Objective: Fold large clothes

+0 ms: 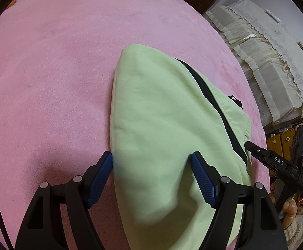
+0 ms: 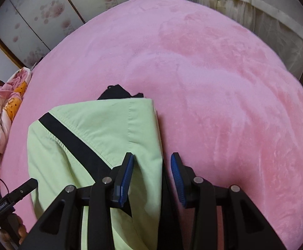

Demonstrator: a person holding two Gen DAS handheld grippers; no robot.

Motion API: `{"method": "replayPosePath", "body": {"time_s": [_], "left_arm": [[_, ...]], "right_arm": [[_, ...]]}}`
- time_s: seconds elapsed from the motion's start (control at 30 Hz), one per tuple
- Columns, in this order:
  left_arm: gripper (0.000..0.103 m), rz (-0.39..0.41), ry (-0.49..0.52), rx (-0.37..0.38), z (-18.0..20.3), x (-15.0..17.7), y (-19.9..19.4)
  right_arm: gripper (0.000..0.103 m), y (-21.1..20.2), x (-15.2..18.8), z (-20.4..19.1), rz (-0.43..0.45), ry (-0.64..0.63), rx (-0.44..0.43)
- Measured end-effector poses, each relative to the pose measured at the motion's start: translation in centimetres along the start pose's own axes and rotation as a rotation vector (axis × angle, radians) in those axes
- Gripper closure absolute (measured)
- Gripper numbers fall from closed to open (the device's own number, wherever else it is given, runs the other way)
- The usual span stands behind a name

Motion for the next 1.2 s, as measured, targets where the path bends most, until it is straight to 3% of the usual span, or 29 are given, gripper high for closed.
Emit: {"method": "replayPosePath", "body": {"time_s": [0.1,0.13,0.17,0.2,0.23,0.3,0.47,0.6,0.67,0.87,0.93,1.0,1.2], "left_arm": [[0.029,0.007,0.008,-0.016,0.4,0.1,0.3],[0.03,0.01,0.015,-0.025,0.6,0.1,0.4],[0.032,0.014,0.023,-0.036,0.8,0.2,0.5],[0.036,0.017,0.026,-0.044,0.9,0.2,0.5],[0.038,0.022,0.03,-0.054,1.1,0.2,0.4],[0.045,0.031,0.029,-0.06,1.2,0.2,0.2],[0.049,0.053,0.032,-0.068,1.8,0.2,0.5],[0.049,0.069,0.092,-0.14,2.5,0.5,1.7],[0.049,0.074,0.105,-0.155,2.6,0.6,2.2],[0.048,0.061,0.071,-0.139,2.4,0.3,1.5],[0.046,0.054,0.065,-0.153,2.6,0.4,1.0],[0.032,0.043,0.06,-0.162,3.1,0.7,0.3],[0.023,0.025,0.025,-0.155,4.8,1.2,-2.3]], "right_arm": [[0.066,0.2,0.2,0.0,0.008,-0.008,-0.034],[0.073,-0.1,0.2,-0.2,0.024,-0.02,-0.05],[0.089,-0.3,0.3,-0.5,0.05,-0.041,-0.038],[0.099,-0.7,0.3,-0.9,0.081,-0.081,-0.006],[0.101,-1.2,0.4,-1.2,0.103,-0.111,0.0],[0.102,-2.1,0.2,-1.2,0.139,-0.121,-0.015],[0.102,-3.6,-1.4,-1.2,0.226,-0.167,0.016],[0.102,1.0,-1.0,-0.1,0.113,-0.162,0.07],[0.102,2.3,-0.6,0.0,0.099,-0.172,0.08],[0.1,1.3,-0.5,-0.3,0.1,-0.185,0.079],[0.1,0.5,-0.7,-0.2,0.097,-0.171,0.068],[0.1,-0.8,-0.7,-0.1,0.086,-0.151,0.051],[0.1,-5.0,0.4,-1.0,0.07,-0.106,-0.031]]}}
Point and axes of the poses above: each gripper's, at about its wrist camera, not at the fingertips, and y roughly the way its jaws point, z to its right, x to its underside, the point moved 3 cm from there along y, roughly the way its jaws point, and after that the axes turned 4 degrees about x, right-handed, at the moved point
